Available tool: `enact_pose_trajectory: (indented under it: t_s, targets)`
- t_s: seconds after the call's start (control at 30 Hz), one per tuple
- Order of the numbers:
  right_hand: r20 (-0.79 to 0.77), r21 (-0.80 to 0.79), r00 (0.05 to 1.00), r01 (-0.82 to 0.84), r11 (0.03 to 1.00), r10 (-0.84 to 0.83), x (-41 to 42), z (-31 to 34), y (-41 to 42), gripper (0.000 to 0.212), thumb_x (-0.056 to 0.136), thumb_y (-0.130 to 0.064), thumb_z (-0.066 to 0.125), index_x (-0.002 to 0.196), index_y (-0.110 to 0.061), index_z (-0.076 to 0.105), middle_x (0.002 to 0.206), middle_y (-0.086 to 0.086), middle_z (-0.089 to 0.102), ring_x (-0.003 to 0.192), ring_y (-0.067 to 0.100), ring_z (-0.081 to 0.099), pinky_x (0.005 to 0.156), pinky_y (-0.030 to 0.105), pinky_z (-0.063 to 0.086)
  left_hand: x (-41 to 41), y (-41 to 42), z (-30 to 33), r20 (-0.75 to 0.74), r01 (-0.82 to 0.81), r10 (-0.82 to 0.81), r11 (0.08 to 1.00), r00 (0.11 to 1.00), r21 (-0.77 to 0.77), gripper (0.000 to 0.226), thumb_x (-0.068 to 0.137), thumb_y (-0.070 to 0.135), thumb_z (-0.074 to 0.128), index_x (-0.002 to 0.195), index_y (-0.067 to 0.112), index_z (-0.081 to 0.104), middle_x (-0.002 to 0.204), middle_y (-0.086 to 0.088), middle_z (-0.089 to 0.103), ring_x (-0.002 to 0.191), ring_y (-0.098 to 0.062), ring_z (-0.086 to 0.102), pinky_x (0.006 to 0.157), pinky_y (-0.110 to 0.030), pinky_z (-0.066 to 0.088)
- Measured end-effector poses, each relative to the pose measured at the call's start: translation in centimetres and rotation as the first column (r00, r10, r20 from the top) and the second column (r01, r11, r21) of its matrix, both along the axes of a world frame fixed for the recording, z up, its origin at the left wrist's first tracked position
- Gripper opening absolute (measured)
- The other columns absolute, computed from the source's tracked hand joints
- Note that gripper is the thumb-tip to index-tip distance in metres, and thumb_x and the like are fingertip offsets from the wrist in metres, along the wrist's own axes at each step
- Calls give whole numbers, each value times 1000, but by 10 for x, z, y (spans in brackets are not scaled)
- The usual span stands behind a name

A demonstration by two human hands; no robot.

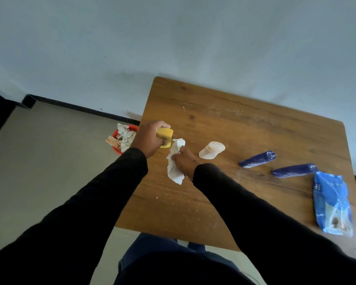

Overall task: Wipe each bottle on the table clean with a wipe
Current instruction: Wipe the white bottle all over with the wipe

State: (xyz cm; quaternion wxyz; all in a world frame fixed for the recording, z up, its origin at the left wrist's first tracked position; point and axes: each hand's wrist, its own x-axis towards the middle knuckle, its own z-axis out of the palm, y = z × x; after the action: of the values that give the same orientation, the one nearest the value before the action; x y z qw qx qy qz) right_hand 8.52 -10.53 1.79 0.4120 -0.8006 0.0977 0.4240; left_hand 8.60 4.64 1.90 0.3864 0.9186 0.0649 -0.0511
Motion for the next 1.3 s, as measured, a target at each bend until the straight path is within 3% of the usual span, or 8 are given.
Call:
enact_pose_trajectory:
  t_s: [0.27, 0.43, 0.53, 0.6, 0.67, 0.83, 1.13, 1.3]
  targets:
    - [100, 115, 992, 65, 991, -77, -14, 15, -19, 12, 94, -14, 43, 102, -20, 49, 102, 8, 66, 97, 27, 64, 89, 45, 53, -12, -17, 28, 165, -28, 24, 999, 986, 23, 70, 72, 18, 90, 135, 15, 58, 133, -6, 61, 124, -19, 54, 100, -28, 43]
    - [156, 246, 987, -70, 967, 32, -46, 32, -58, 16, 89, -16, 43, 94, -6, 53, 77, 10, 68, 72, 28, 69, 71, 46, 57, -57, -78, 59, 557, -199, 255, 967, 791, -160, 28, 89, 9, 75, 115, 6, 66, 113, -5, 68, 106, -15, 61, 91, -24, 47]
    - [28, 223, 999, -29, 974, 24, -64, 27, -97, 19, 95, -12, 42, 95, -1, 57, 74, 9, 66, 64, 17, 65, 68, 40, 55, -76, -110, 35, 317, -244, 373, 892, 872, -379, 22, 91, -2, 64, 109, 9, 67, 108, 0, 71, 100, -11, 66, 87, -24, 54]
    - [-84, 165, 991, 119, 979, -106, -72, 17, -121, 17, 96, -8, 42, 102, -7, 58, 83, 11, 65, 73, 21, 64, 73, 41, 54, -76, -120, 9, -17, -373, 412, 807, 911, -458, 29, 90, -1, 62, 112, 18, 64, 113, 1, 70, 103, -10, 65, 87, -21, 53]
    - [-122, 68, 938, 334, 940, -324, -73, 3, -138, 19, 97, -4, 42, 109, -7, 55, 89, 14, 64, 78, 23, 62, 75, 39, 52, -72, -126, -14, -167, -353, 311, 837, 936, -418, 40, 88, 3, 65, 123, 21, 60, 126, 0, 65, 111, -9, 61, 95, -22, 49]
    - [-23, 71, 800, 599, 797, -599, -39, -19, -151, 27, 95, -3, 43, 122, -5, 48, 97, 18, 62, 84, 29, 62, 84, 48, 52, -29, -142, -39, -186, -215, 153, 898, 971, -383, 65, 86, 11, 73, 145, 16, 47, 147, 1, 51, 133, -12, 45, 103, -22, 34]
    - [73, 92, 942, 321, 943, -328, 12, -5, -145, 30, 81, -14, 45, 105, -5, 61, 88, 13, 64, 91, 34, 65, 84, 46, 53, 4, -153, -50, -177, -136, 73, 917, 982, -375, 39, 85, 17, 77, 123, 15, 66, 111, 1, 72, 103, -17, 67, 81, -24, 51]
    - [112, 227, 932, 313, 922, -344, -4, 44, -163, 20, 90, -3, 44, 80, -4, 62, 69, 10, 62, 65, 23, 60, 63, 32, 49, -10, -158, 0, -177, -226, 154, 825, 972, -518, 34, 85, 27, 79, 116, 16, 70, 101, 5, 76, 91, -8, 72, 72, -25, 57]
